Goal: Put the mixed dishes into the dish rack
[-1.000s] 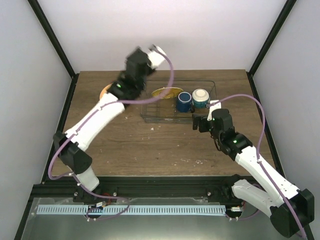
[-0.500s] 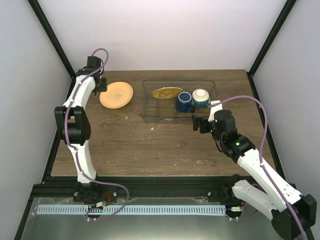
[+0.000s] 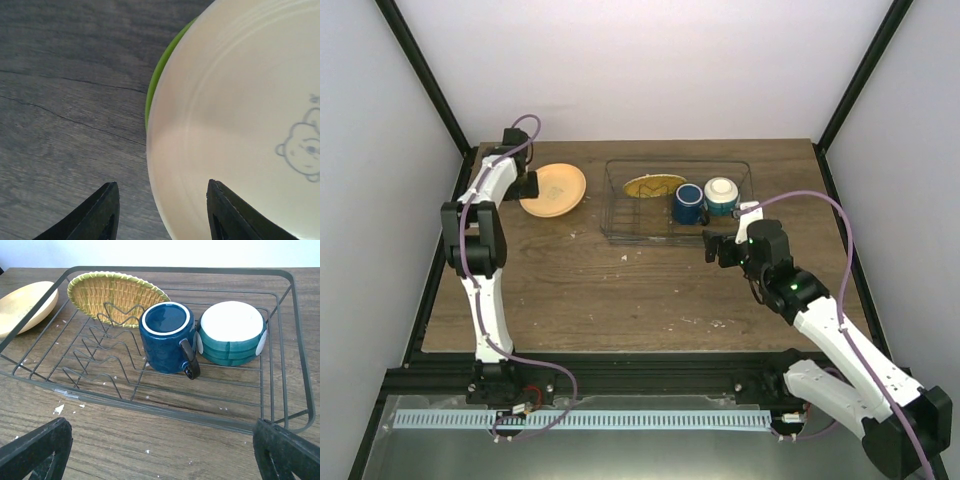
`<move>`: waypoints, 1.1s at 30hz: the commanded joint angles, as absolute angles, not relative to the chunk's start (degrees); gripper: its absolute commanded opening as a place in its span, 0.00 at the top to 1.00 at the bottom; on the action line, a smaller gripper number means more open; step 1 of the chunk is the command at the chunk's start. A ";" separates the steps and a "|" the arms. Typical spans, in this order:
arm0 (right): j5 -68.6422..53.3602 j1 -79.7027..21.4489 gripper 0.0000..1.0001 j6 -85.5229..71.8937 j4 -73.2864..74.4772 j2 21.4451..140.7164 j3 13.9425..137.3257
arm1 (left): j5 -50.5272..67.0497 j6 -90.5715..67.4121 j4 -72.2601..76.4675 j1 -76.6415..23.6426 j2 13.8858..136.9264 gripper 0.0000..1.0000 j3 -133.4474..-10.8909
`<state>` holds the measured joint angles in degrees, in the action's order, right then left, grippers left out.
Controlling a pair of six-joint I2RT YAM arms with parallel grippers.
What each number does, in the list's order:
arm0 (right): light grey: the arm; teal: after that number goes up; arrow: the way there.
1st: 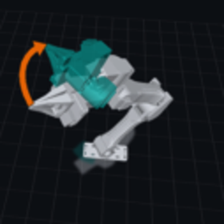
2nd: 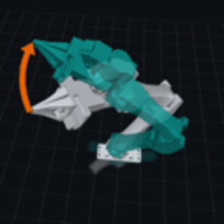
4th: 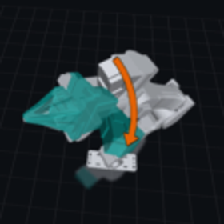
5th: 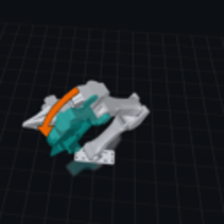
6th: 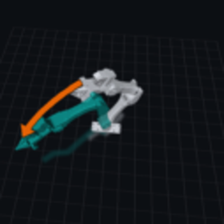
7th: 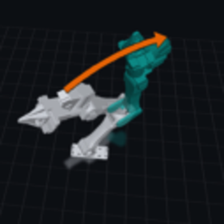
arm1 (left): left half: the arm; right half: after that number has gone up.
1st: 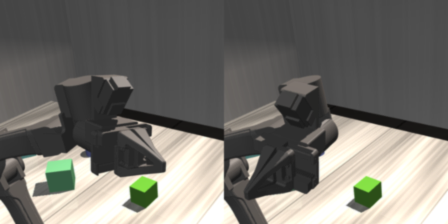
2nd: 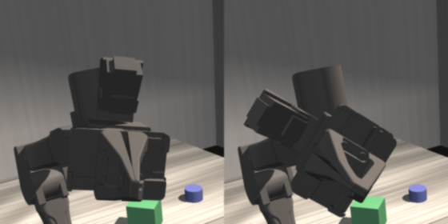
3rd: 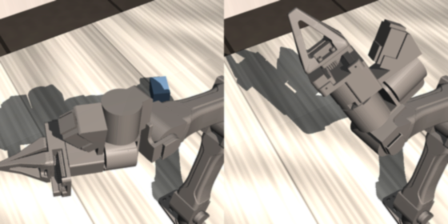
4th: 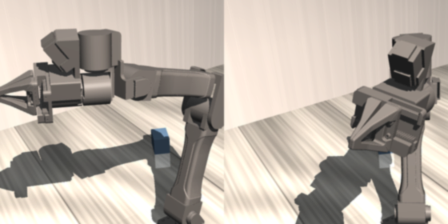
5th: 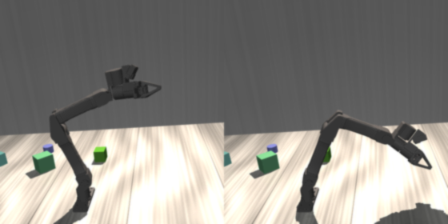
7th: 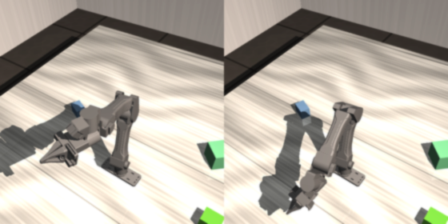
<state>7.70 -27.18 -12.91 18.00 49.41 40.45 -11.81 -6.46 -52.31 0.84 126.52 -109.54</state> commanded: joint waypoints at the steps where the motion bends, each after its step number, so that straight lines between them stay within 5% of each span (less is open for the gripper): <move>1: 7.40 -26.89 0.00 -12.78 18.49 50.10 40.74 | -9.84 -7.59 -52.26 2.88 128.41 0.50 -111.27; 17: 7.36 -26.92 0.00 -12.59 18.20 52.10 41.13 | -1.36 -6.31 -50.41 3.78 133.44 0.55 -112.12; 28: 7.40 -26.89 0.00 -12.59 18.02 52.90 41.06 | -3.11 -5.26 -49.84 3.80 132.19 0.96 -110.74; 33: 7.38 -26.89 0.00 -12.57 18.06 52.91 41.06 | -3.21 -4.91 -49.55 3.79 130.90 1.00 -110.36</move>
